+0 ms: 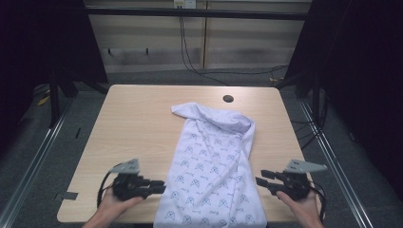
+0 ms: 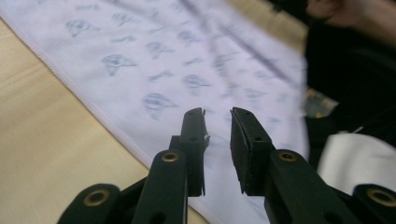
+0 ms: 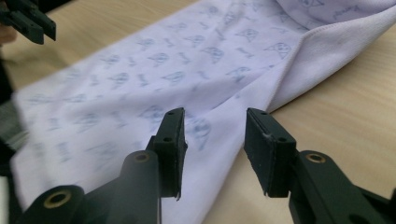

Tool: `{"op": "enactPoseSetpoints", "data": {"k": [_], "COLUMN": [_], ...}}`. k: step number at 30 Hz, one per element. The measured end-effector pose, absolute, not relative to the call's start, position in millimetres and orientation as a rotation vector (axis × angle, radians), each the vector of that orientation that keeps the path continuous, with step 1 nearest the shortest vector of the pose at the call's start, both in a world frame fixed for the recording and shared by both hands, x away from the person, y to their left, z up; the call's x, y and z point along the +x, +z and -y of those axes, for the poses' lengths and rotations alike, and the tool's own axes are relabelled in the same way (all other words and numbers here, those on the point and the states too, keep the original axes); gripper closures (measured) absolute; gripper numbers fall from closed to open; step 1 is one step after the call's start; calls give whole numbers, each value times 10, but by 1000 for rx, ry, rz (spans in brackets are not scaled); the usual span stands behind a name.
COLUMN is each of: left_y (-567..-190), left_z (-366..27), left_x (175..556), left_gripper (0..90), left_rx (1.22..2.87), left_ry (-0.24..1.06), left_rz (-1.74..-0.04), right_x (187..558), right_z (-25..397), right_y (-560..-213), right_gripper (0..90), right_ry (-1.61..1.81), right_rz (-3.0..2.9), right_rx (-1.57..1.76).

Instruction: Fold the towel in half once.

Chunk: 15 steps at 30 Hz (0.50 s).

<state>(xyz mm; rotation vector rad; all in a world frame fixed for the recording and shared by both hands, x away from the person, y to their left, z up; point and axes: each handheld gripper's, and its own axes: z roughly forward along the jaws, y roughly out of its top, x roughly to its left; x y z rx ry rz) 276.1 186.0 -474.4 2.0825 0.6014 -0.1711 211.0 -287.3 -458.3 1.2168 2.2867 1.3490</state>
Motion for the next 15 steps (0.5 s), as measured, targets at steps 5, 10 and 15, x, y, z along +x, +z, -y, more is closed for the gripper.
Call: {"op": "enactPoseSetpoints", "data": {"k": [5, 10, 15], "left_y": [-4906, -5047, -5040], "left_z": [-1436, -1211, -1310], "left_x": [3281, 3442, 3407], "left_gripper": [807, 807, 872], "left_rx": [2151, 2178, 2203], "left_ry": [-112, -64, -28], "left_rz": [-637, -697, -682], "right_x": [2557, 2861, 2921], "right_z": [2744, 2635, 2608], "right_y": [-4721, -4864, -4935], "right_gripper": [538, 532, 881], "right_ry": [1254, 1188, 1157], "right_rz": [-2286, -2296, -2311], "right_rx": [1263, 1317, 1331]}}
